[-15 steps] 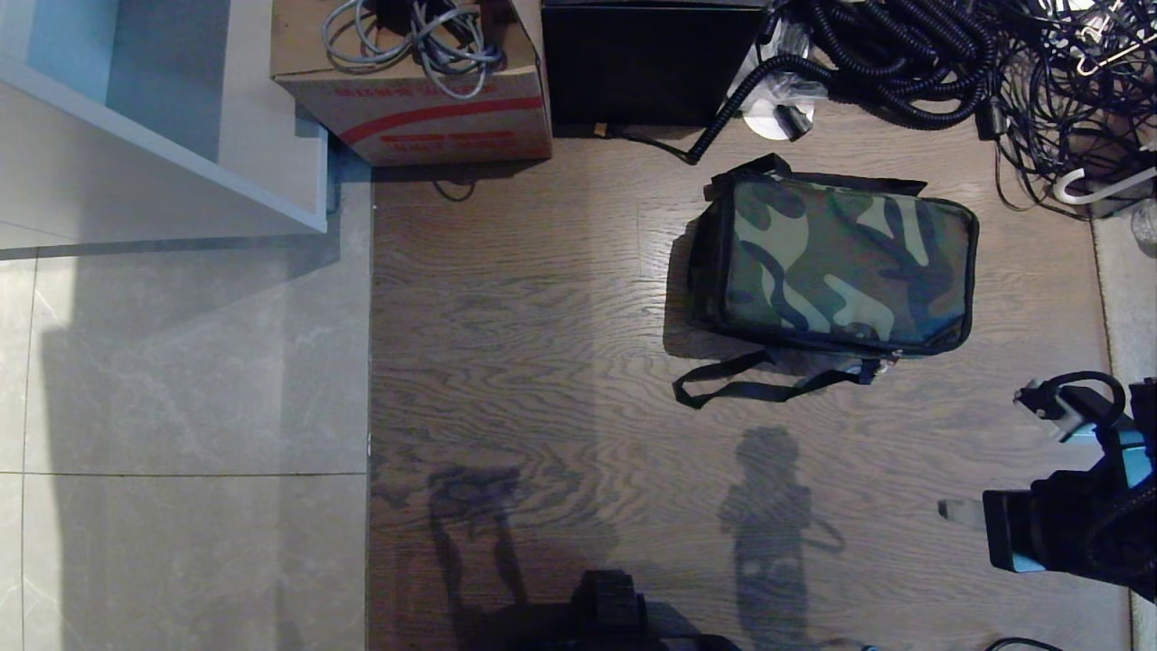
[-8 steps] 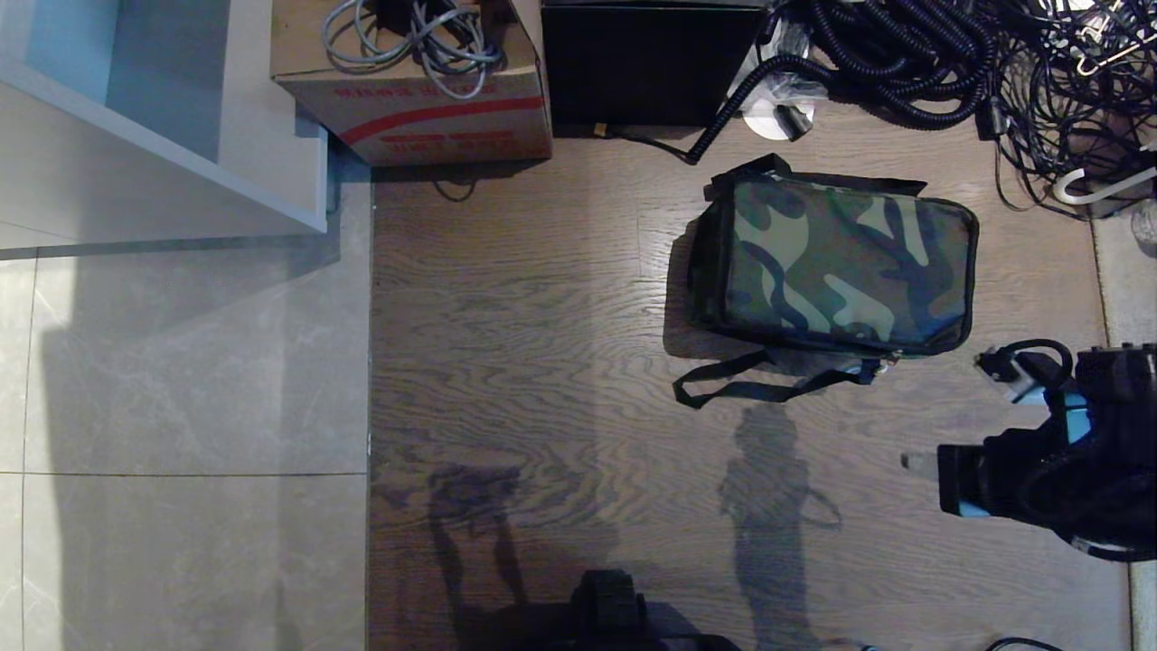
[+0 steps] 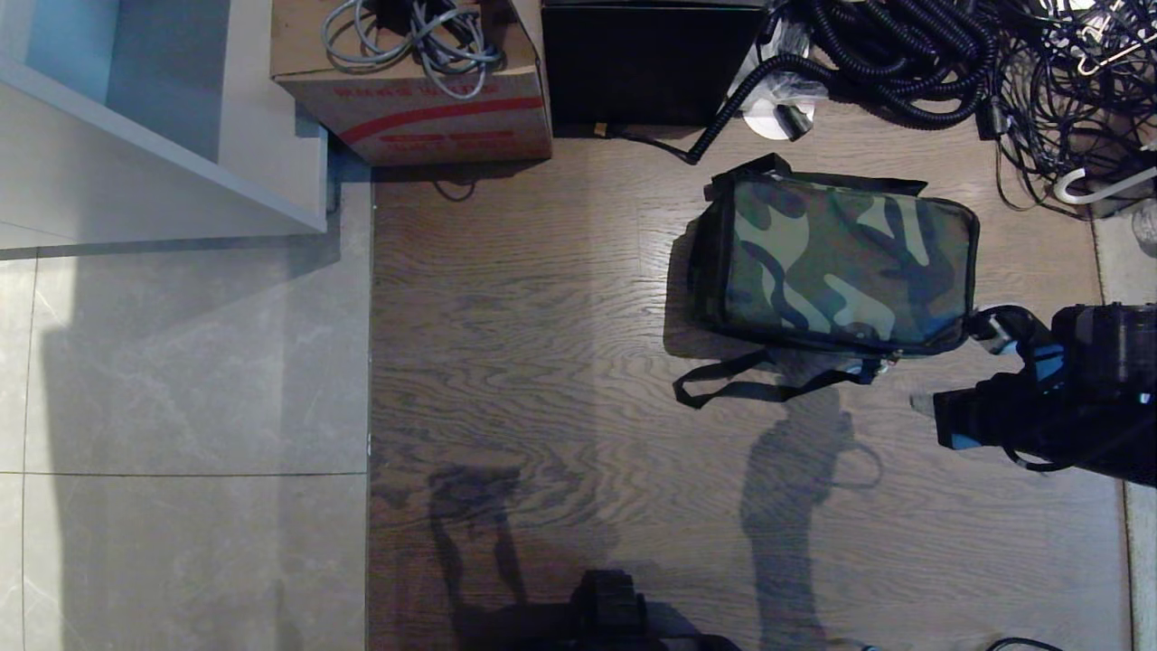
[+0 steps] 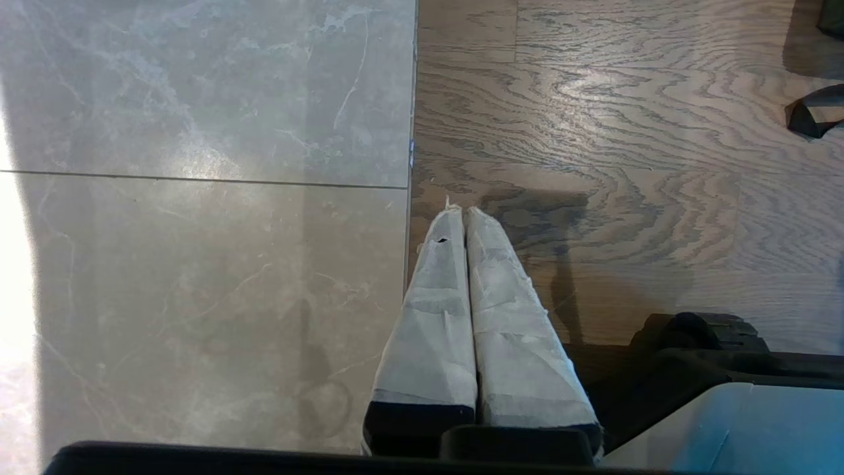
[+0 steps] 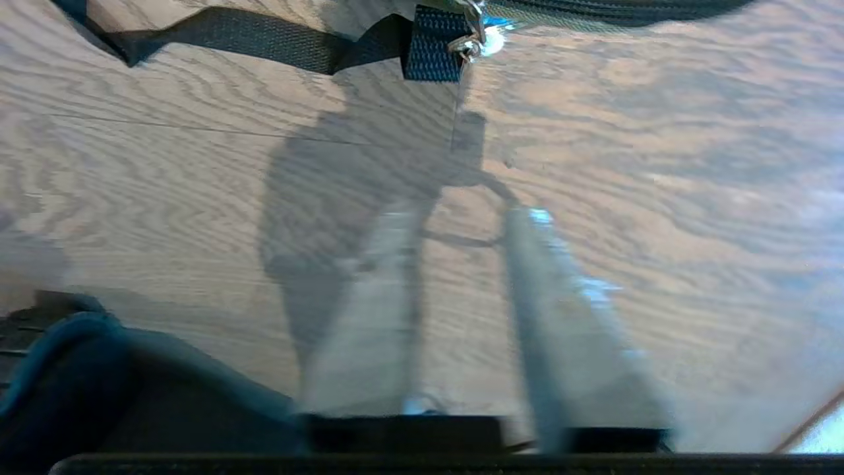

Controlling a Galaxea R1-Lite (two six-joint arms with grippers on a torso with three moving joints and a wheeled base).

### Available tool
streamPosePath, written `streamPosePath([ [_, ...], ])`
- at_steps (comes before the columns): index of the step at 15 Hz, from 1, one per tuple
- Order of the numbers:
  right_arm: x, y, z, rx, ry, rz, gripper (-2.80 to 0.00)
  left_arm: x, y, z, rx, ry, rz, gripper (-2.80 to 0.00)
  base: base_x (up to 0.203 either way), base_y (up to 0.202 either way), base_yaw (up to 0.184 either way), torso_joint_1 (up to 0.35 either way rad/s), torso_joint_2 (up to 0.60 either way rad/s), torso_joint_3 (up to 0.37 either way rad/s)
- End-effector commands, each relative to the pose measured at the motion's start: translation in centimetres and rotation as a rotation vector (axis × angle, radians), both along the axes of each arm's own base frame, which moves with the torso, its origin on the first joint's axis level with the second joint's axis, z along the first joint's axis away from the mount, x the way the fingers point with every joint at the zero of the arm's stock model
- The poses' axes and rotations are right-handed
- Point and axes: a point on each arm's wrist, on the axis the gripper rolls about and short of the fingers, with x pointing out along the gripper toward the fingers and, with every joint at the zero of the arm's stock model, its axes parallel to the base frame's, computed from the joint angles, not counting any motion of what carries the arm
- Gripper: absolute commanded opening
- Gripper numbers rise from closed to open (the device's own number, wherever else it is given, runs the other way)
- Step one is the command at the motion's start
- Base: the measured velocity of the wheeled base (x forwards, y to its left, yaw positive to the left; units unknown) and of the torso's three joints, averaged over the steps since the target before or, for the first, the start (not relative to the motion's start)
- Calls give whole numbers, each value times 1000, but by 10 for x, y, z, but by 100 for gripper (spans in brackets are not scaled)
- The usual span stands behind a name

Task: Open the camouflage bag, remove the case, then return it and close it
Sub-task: Open the top of the storage box

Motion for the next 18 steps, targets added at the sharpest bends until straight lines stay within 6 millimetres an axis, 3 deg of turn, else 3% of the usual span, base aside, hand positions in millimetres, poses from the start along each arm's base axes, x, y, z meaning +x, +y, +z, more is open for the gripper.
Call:
streamPosePath([
  [1,11,-4,-14,-4,38,-4,0,0,0,0,-2,0,1,-280,0,0,0,0,0,0],
  [14,66,-9,-36,82,-60,-20,0,0,0,0,0,0,1,-280,0,0,0,0,0,0],
  [18,66,-16,-30,173,-73,-86,0,0,0,0,0,0,1,-280,0,0,0,0,0,0],
])
